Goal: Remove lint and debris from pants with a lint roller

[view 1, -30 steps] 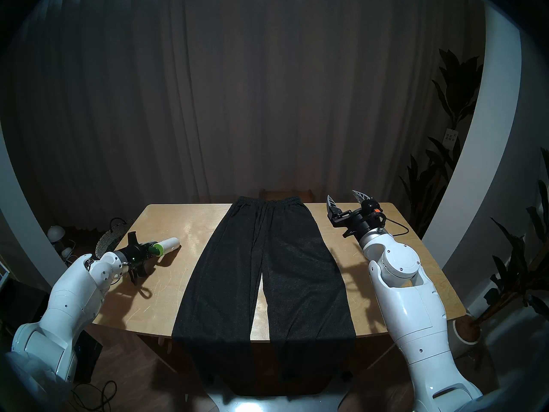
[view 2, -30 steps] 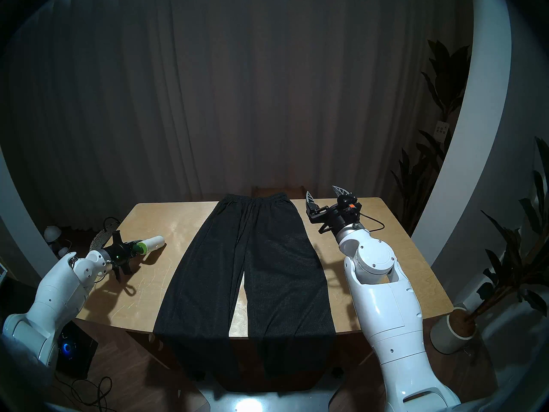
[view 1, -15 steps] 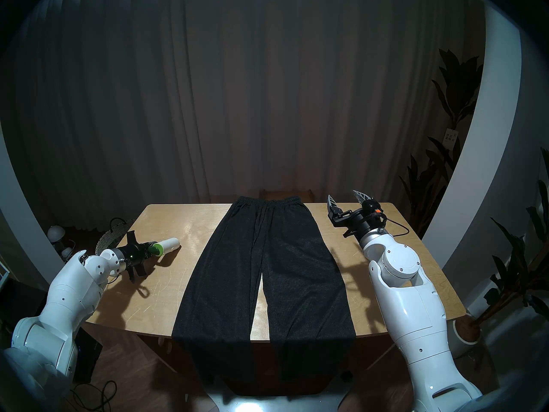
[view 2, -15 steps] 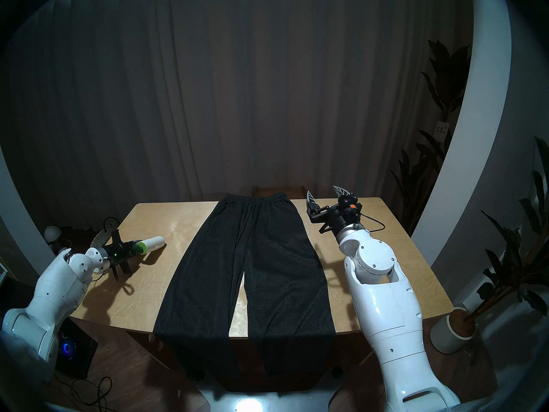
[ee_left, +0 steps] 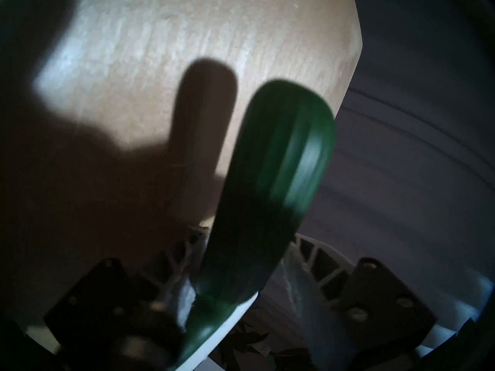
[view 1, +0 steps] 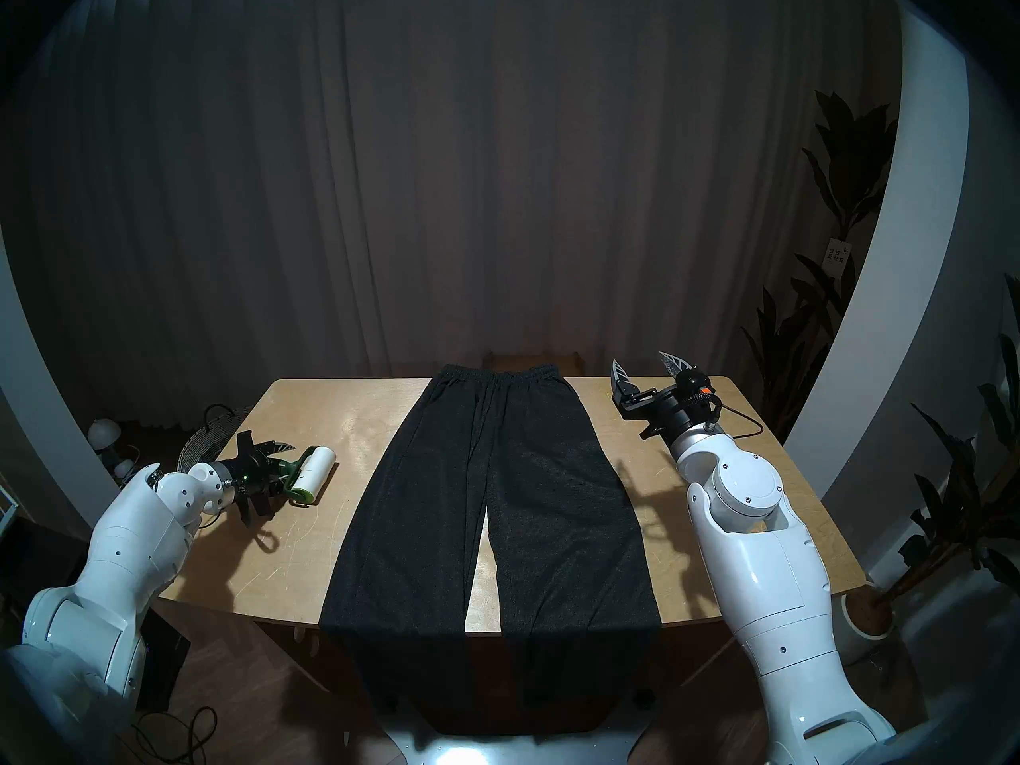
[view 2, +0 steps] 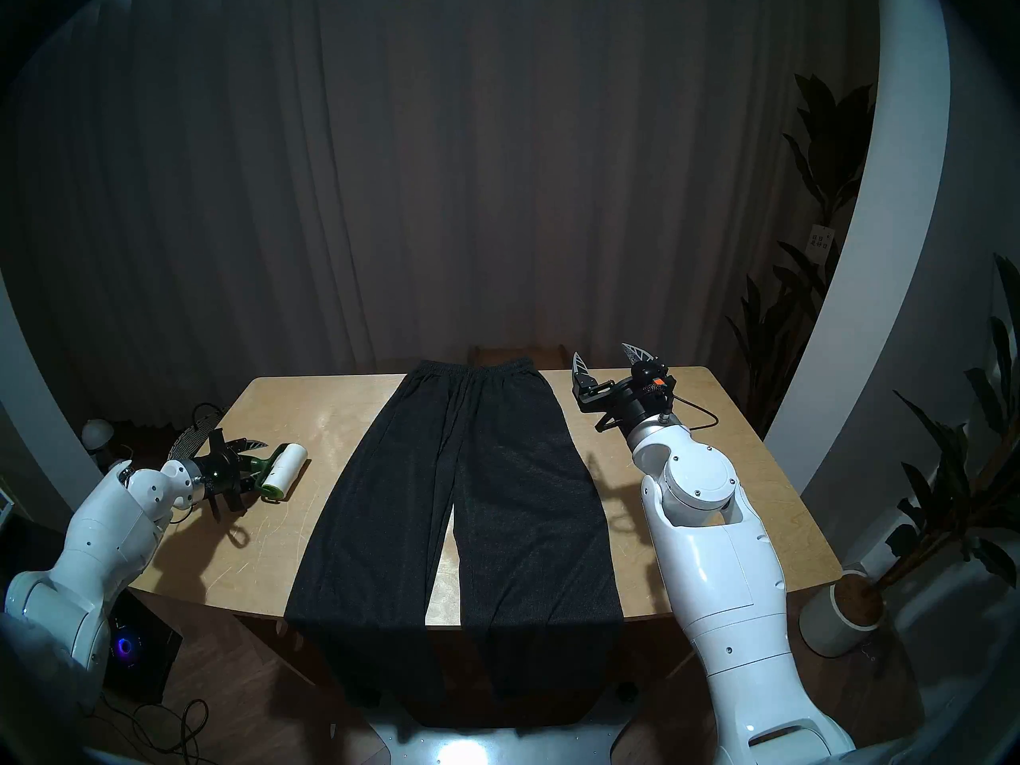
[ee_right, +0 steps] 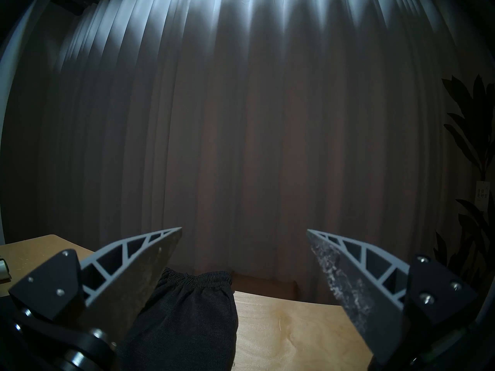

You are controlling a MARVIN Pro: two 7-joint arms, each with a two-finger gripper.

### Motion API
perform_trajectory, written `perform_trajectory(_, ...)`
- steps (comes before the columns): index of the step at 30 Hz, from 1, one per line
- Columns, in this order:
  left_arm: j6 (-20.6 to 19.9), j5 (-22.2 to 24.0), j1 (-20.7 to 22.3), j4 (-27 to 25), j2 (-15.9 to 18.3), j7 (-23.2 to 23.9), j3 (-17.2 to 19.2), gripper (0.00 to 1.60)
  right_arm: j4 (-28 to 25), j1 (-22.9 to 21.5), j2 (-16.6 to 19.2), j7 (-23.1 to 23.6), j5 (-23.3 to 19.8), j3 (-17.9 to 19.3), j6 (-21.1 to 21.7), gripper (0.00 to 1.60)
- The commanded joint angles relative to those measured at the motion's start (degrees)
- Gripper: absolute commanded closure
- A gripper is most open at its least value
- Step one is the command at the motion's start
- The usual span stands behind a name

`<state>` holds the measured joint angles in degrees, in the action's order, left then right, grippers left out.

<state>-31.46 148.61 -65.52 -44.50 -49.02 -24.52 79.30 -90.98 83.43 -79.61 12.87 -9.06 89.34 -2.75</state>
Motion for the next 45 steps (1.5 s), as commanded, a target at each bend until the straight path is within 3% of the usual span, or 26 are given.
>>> perform_trajectory(1,2.6,1.3,-2.2,-4.4,1.1,-0.5,1.5,0.72,-1.1,-0.7,0.3,0.5,-0.2,0.2,-0.9,0.00)
perform_trajectory(5,4.5,2.5,-4.1,-7.2,1.6,-1.6,2.6,0.59,-0.9,-0.8,0.3,0.8,-0.2,0.3,-1.1,0.00)
perform_trajectory(6,4.9,2.8,-4.6,-7.7,1.7,-1.7,2.8,0.32,-0.7,-0.9,0.3,0.9,-0.3,0.4,-1.1,0.00)
perform_trajectory(7,5.3,3.4,-5.1,-8.2,1.7,-2.1,3.2,0.26,-0.6,-1.0,0.4,1.0,-0.3,0.4,-1.3,0.00)
perform_trajectory(10,7.0,3.6,-7.1,-10.3,2.0,-2.0,3.8,0.23,-0.2,-1.3,0.4,1.3,-0.4,0.5,-1.4,0.00)
perform_trajectory(11,7.6,3.2,-7.7,-11.1,2.2,-1.6,3.9,0.00,-0.2,-1.4,0.4,1.3,-0.4,0.6,-1.3,0.00)
perform_trajectory(28,15.3,0.7,-18.1,-25.4,6.9,1.7,7.7,0.00,1.0,-2.4,0.4,2.7,-0.7,0.8,-1.2,0.00)
perform_trajectory(34,17.9,-0.2,-21.7,-28.1,8.4,2.0,9.4,0.00,1.5,-3.1,0.3,3.0,-0.9,0.7,-1.1,0.00)
perform_trajectory(39,19.1,-4.4,-26.3,-33.2,9.6,8.1,13.3,0.00,2.4,-3.9,0.1,3.2,-1.1,0.8,-1.3,0.00)
perform_trajectory(45,20.5,-12.5,-28.6,-38.2,11.0,13.2,14.2,0.00,2.9,-3.9,0.0,3.5,-1.1,0.8,-1.3,0.00)
